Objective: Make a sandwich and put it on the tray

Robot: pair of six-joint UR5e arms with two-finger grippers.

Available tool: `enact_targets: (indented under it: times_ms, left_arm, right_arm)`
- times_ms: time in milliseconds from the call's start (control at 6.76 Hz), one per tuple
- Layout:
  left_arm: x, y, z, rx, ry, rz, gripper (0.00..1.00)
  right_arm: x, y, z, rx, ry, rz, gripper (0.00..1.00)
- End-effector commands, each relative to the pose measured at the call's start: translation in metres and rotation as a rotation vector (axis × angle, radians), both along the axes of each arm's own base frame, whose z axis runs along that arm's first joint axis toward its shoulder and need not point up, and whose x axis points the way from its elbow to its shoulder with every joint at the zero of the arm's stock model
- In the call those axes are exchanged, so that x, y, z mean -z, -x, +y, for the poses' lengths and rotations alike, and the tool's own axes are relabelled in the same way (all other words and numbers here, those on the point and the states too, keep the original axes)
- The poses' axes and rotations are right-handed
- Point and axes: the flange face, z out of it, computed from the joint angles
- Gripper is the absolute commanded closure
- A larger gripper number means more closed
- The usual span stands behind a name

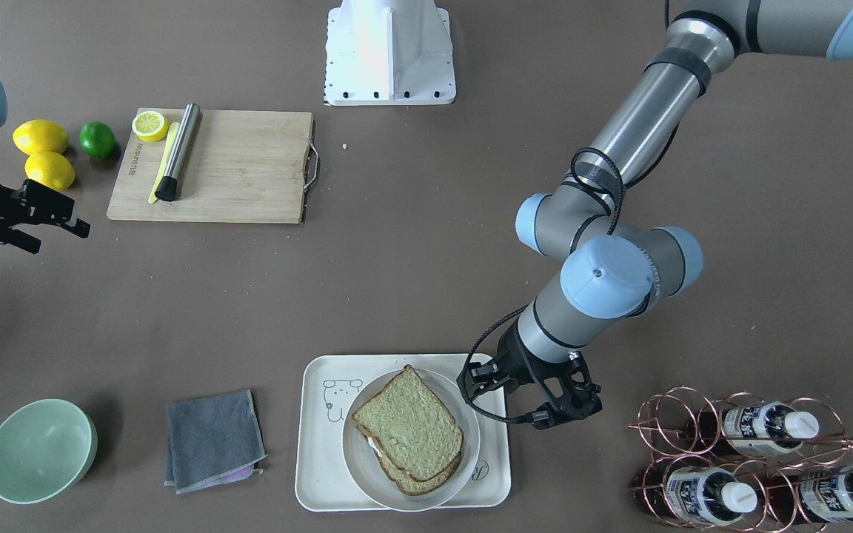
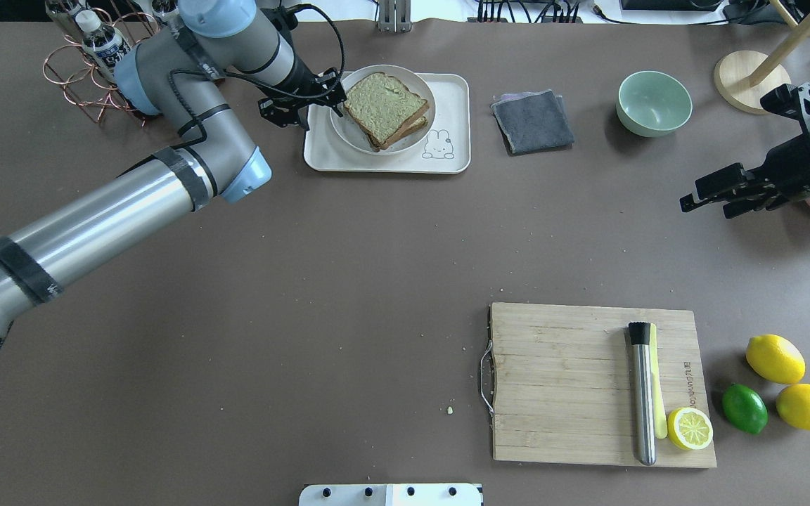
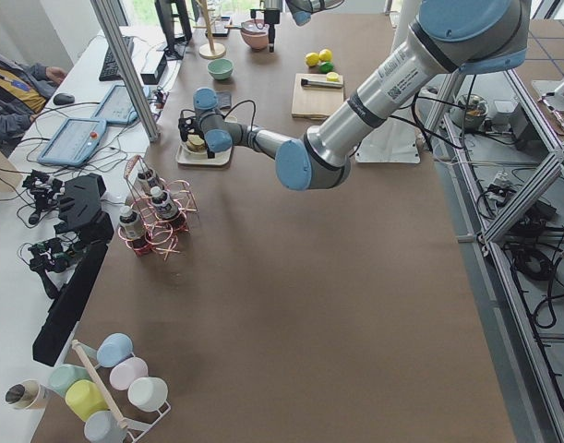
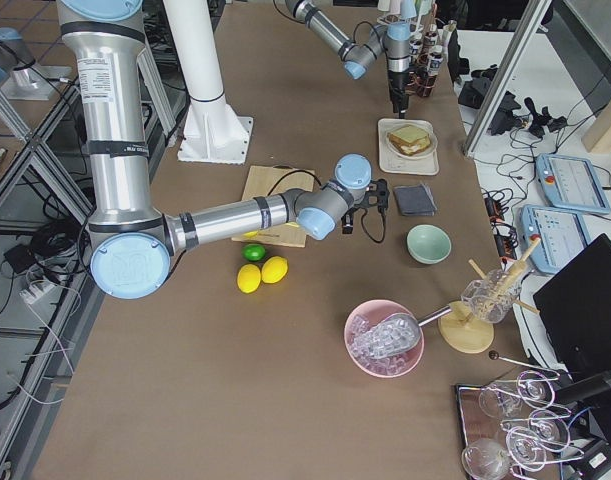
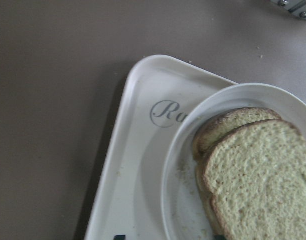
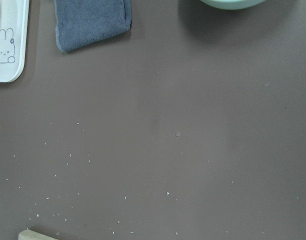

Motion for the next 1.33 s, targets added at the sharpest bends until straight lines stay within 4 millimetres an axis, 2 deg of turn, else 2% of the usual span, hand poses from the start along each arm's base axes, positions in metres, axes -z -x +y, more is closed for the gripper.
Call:
enact_targets:
  times_ms: [0,148,296,444,592,739,887,1035,1183]
  left_arm:
    - [-0.030,0.071,0.029,-0.085,-0.002,-0.130,0.09]
    - [-0.051,0.128,0.037,-0.147,-0.019,-0.256,0.09]
    - [-0.095,0.216,0.033,-0.174,-0.098,-0.316,0.06]
    - [-0.137,0.282,0.029,-0.220,-0.186,-0.372,0.06]
    - [-0.173,0.337,0.040,-0.248,-0.213,-0.366,0.06]
    - [-0.196,0.387,0.058,-0.306,-0.257,-0.251,0.06]
    - [-0.237,0.454,0.100,-0.308,-0.303,-0.225,0.06]
    - [-0.276,0.491,0.133,-0.353,-0.374,-0.250,0.03]
    - [-0.313,0.525,0.170,-0.344,-0.364,-0.262,0.03]
  right_arm:
    - [0.016,-0.005,-0.020,-0.012,-0.007,0.029,0.00]
    - [0.011,-0.022,-0.034,-0.001,-0.046,0.093,0.00]
    - [-0.007,-0.057,-0.046,0.024,-0.082,0.170,0.00]
    - [-0.024,-0.100,-0.054,0.063,-0.129,0.223,0.00]
    - [-0.037,-0.132,-0.055,0.078,-0.146,0.245,0.00]
    - [-0.059,-0.142,-0.054,0.104,-0.146,0.270,0.00]
    - [-0.085,-0.159,-0.051,0.115,-0.148,0.294,0.00]
    - [-0.102,-0.176,-0.052,0.114,-0.151,0.315,0.00]
    - [-0.114,-0.180,-0.050,0.123,-0.145,0.325,0.00]
